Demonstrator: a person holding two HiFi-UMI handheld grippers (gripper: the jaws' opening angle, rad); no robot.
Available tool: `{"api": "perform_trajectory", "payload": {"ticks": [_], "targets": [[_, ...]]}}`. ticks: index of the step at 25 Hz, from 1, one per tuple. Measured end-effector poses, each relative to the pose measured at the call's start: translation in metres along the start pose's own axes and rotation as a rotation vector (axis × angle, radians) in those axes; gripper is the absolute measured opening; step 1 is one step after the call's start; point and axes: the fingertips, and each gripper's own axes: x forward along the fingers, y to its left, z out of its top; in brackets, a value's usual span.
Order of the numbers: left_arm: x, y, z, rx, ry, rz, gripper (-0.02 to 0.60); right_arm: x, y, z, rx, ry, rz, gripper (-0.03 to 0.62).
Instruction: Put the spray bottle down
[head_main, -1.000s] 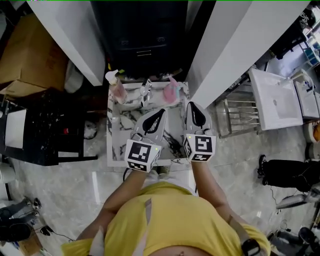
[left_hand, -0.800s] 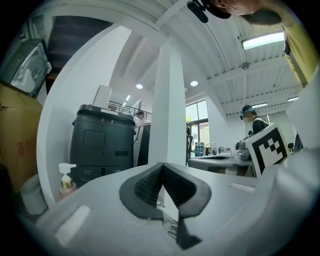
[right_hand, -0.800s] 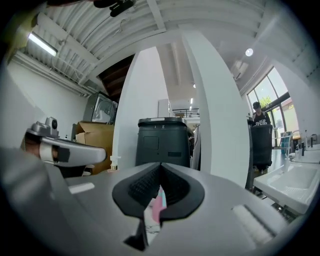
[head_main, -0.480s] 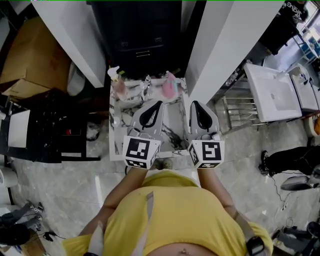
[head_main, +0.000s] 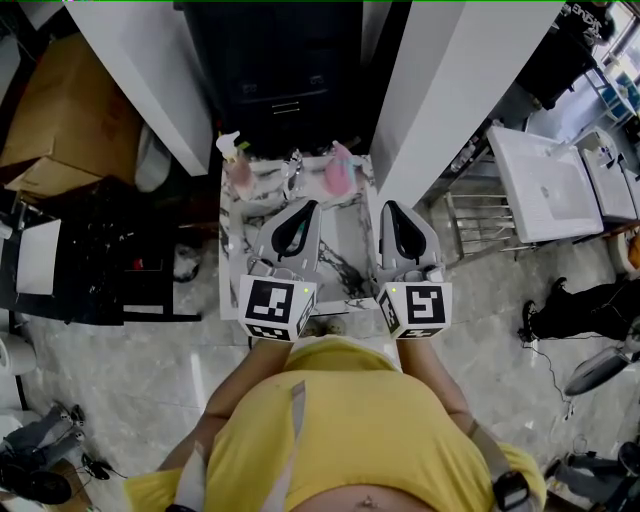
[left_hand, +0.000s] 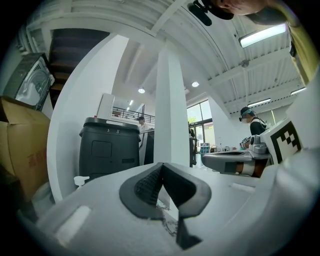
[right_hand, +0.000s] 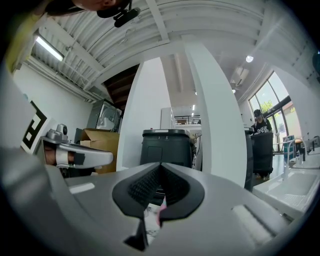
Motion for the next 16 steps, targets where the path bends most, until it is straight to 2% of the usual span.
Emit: {"api": "perform_trajectory", "payload": {"ticks": [16], "targets": [[-0.006, -0.003, -0.009, -0.005, 0.016, 0.005, 0.0, -0.001, 0.003, -0.013, 0.018, 0.027, 0.02, 0.0]]}}
